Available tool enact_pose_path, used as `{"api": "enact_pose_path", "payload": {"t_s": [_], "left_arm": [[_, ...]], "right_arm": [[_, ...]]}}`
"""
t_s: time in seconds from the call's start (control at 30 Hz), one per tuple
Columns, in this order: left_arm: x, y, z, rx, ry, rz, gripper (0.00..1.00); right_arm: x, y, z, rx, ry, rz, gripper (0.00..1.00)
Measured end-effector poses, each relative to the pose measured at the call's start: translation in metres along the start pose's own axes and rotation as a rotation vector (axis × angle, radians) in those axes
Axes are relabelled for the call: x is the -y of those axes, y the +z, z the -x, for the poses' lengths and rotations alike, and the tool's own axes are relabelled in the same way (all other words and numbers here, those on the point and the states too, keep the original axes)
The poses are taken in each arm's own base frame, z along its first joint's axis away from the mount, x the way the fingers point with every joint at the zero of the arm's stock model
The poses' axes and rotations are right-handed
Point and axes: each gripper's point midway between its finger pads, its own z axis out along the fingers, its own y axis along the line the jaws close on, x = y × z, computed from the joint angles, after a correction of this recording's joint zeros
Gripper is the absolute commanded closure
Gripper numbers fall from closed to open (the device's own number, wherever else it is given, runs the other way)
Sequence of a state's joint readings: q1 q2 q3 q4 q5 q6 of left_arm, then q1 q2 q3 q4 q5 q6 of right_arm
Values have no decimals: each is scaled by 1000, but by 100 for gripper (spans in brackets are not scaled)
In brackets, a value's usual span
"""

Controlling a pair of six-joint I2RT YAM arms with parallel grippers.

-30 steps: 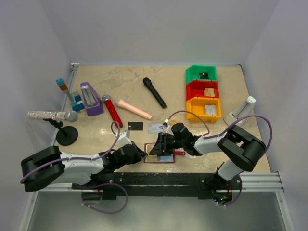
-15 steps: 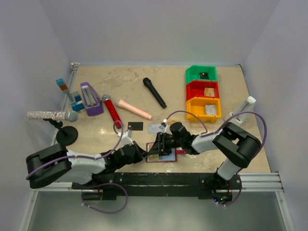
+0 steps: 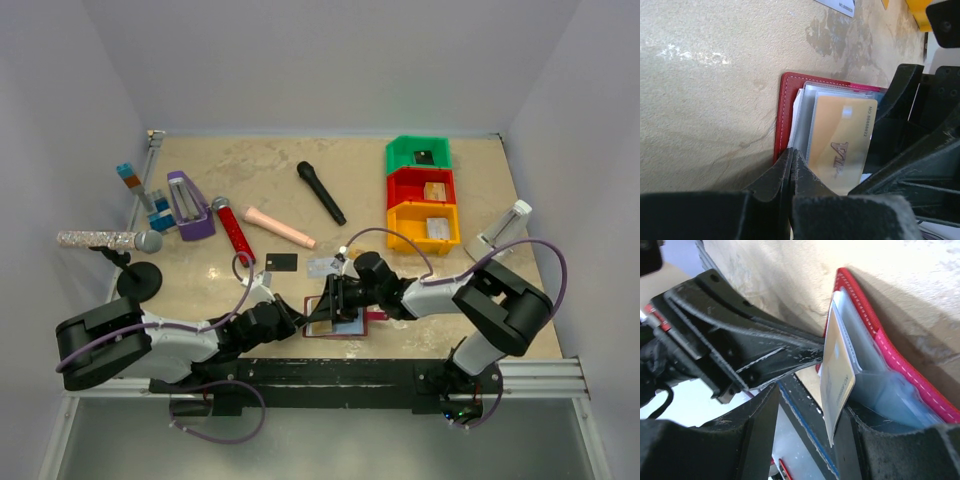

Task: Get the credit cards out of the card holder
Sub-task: Remove the credit card from the card holder.

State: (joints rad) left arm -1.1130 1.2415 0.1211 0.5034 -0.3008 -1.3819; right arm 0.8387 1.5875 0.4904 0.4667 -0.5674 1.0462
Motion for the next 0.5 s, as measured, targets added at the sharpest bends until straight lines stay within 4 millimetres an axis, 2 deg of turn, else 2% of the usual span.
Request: {"api": "enact_pose_path", "payload": {"t_s": [0.13,0.5], "left_arm": [[-1,0,0,1,-30,9,100],[-5,-1,0,0,-66,30,100]], "right_arm": [[-5,-3,0,4,-15,9,53],[1,-9,-5,-10,-14,-27,53]]}}
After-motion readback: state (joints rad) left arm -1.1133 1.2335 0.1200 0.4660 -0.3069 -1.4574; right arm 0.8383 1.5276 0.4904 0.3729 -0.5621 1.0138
